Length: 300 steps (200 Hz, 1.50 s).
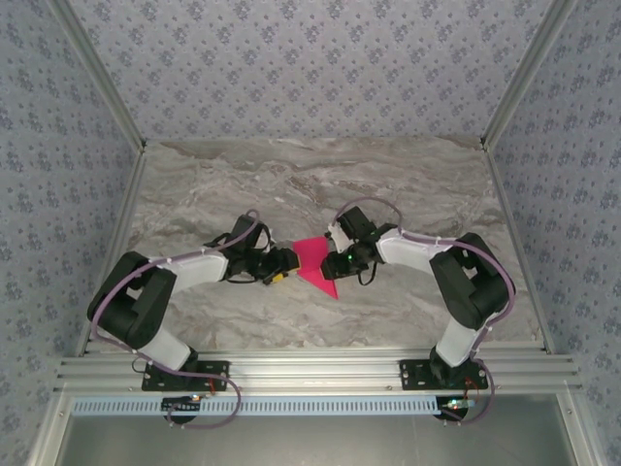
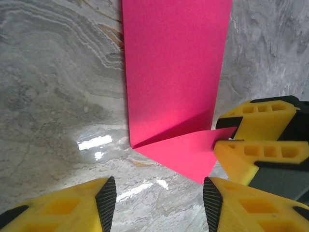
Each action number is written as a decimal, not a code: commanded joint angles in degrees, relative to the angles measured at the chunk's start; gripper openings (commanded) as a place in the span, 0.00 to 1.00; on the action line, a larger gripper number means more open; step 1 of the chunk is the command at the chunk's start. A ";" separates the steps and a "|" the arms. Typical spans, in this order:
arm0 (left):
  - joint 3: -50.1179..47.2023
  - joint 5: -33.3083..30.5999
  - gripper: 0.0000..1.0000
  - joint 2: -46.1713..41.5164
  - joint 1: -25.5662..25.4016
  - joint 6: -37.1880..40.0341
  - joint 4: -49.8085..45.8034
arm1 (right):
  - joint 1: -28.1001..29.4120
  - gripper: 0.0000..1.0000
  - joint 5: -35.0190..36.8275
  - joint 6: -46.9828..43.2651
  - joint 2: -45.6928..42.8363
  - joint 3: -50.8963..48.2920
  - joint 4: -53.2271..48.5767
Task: Fold a paper plane with a square sheet of paper (fold left side to right side)
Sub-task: Fourth fold the wing at the center of the table.
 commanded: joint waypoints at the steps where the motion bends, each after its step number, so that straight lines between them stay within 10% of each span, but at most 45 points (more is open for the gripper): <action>1: 2.24 -0.59 0.53 0.87 -0.55 -0.45 0.19 | -0.62 0.30 -2.02 -0.89 0.60 1.24 0.49; 57: 2.87 -0.77 0.54 1.93 -1.34 -0.98 0.19 | -2.17 0.09 -2.62 -0.81 0.21 1.08 -0.15; 178: 7.22 0.07 0.46 7.17 -4.02 -2.94 3.22 | -2.88 0.10 -2.98 -0.46 -0.12 0.43 -0.17; 247: 9.76 0.64 0.35 7.11 -4.59 -5.07 4.77 | -3.53 0.46 4.58 0.32 -10.54 -3.10 0.47; 300: 10.60 0.83 0.35 7.41 -4.56 -7.16 4.36 | 2.83 0.53 12.30 -1.34 -21.02 -11.10 4.39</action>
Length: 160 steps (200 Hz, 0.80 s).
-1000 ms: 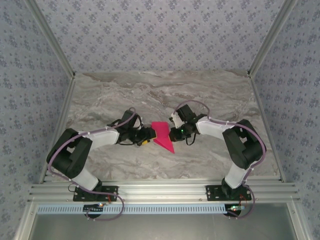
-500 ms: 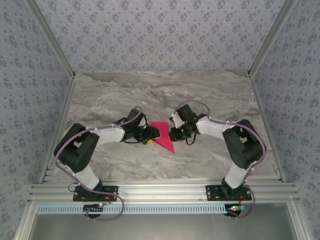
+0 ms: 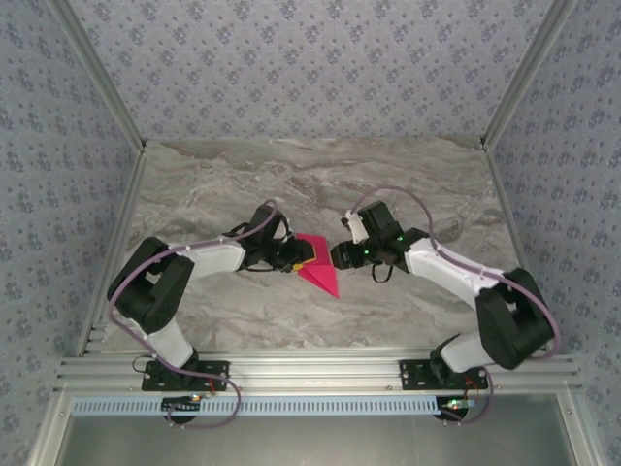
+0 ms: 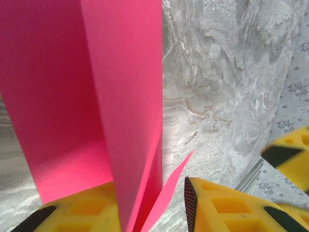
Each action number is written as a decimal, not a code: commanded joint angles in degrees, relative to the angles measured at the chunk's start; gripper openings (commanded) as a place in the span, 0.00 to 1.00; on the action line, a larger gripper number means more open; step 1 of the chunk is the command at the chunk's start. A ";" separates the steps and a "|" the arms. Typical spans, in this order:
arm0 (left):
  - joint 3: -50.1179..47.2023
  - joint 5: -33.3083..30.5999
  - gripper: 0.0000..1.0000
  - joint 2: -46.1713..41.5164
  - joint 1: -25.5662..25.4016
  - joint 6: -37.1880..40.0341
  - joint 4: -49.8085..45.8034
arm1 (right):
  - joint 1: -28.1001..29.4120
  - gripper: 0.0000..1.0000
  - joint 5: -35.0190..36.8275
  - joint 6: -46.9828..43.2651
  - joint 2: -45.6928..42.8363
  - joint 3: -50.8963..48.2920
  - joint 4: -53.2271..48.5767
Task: Fold a paper plane with a square sheet of paper (fold left side to right side)
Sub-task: Fourth fold the wing at the center of the table.
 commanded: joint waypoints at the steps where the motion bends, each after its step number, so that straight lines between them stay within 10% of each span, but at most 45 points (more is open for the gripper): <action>1: 1.84 1.15 0.35 -0.11 -0.42 -1.79 0.84 | 4.23 0.53 5.55 -0.77 -2.79 -4.91 2.74; 52: 4.11 0.54 0.35 0.88 -0.37 -3.78 -1.83 | 15.60 0.53 17.62 -0.12 1.03 -8.15 9.96; 160: 6.86 0.39 0.35 1.72 -0.28 -3.26 -4.53 | 18.48 0.39 22.39 -1.35 8.70 -4.87 10.85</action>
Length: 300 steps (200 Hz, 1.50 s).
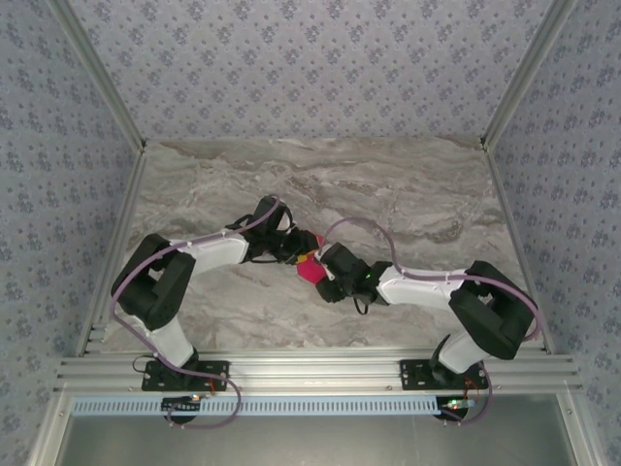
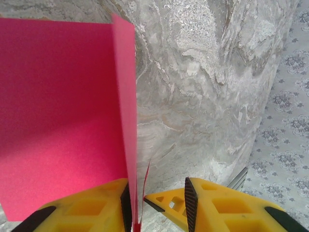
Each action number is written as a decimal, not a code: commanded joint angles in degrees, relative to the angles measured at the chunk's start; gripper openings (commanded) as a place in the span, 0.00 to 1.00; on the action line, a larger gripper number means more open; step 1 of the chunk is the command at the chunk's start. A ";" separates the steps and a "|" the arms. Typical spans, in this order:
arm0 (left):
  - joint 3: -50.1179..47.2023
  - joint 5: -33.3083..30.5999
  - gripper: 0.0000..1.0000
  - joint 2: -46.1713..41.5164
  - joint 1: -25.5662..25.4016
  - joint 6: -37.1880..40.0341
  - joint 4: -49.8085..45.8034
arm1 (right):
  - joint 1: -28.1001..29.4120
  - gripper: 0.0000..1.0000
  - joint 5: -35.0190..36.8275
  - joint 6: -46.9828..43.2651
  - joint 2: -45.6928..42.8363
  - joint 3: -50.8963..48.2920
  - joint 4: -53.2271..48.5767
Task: Fold a paper plane with a square sheet of paper (fold left side to right side)
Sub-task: Fourth fold the wing at the center of the table.
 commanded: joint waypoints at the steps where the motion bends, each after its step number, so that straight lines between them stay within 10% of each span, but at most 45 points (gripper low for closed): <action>1: 1.86 0.39 0.35 0.16 -0.27 0.05 -2.09 | 0.33 0.38 1.86 -0.34 1.15 1.64 0.58; 178: -1.42 -2.26 0.54 -12.71 4.51 6.34 -12.11 | -3.46 0.14 -10.20 4.56 2.28 -0.22 3.97; 300: -4.20 0.65 0.44 -6.19 2.54 5.23 -6.18 | -8.61 0.13 -21.71 9.13 5.03 -3.24 9.06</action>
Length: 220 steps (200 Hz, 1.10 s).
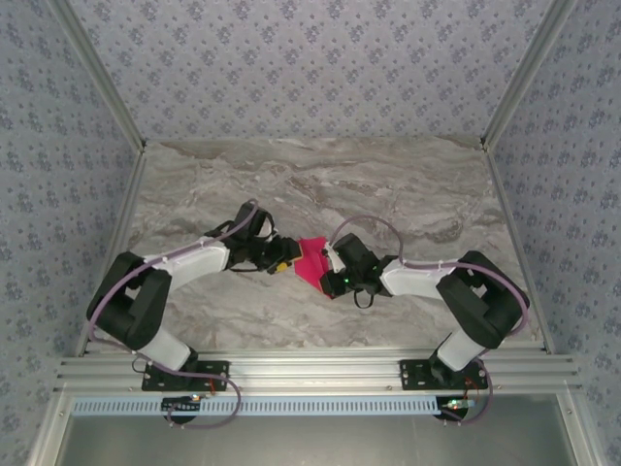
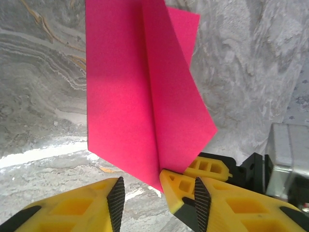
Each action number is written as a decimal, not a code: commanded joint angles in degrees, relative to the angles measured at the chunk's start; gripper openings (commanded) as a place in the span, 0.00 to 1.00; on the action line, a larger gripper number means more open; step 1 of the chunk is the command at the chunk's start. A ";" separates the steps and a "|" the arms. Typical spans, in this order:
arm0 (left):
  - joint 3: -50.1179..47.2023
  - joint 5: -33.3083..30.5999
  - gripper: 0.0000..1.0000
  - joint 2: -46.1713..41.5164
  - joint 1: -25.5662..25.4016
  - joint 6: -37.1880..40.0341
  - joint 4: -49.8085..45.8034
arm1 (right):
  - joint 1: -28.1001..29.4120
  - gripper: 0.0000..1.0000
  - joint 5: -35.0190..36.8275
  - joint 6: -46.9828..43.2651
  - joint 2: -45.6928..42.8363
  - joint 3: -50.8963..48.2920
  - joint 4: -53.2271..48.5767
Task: Fold a paper plane with a square sheet of paper (fold left side to right side)
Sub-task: Fourth fold the wing at the center of the table.
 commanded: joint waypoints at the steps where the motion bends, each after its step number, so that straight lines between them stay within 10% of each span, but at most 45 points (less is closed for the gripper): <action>1: 2.51 1.97 0.44 2.72 -1.17 -0.19 1.90 | -0.46 0.13 -2.68 1.50 1.20 -0.81 0.82; 220: 10.82 1.65 0.43 17.09 -3.31 0.66 1.78 | -4.67 0.17 -11.02 4.22 3.40 -1.34 3.98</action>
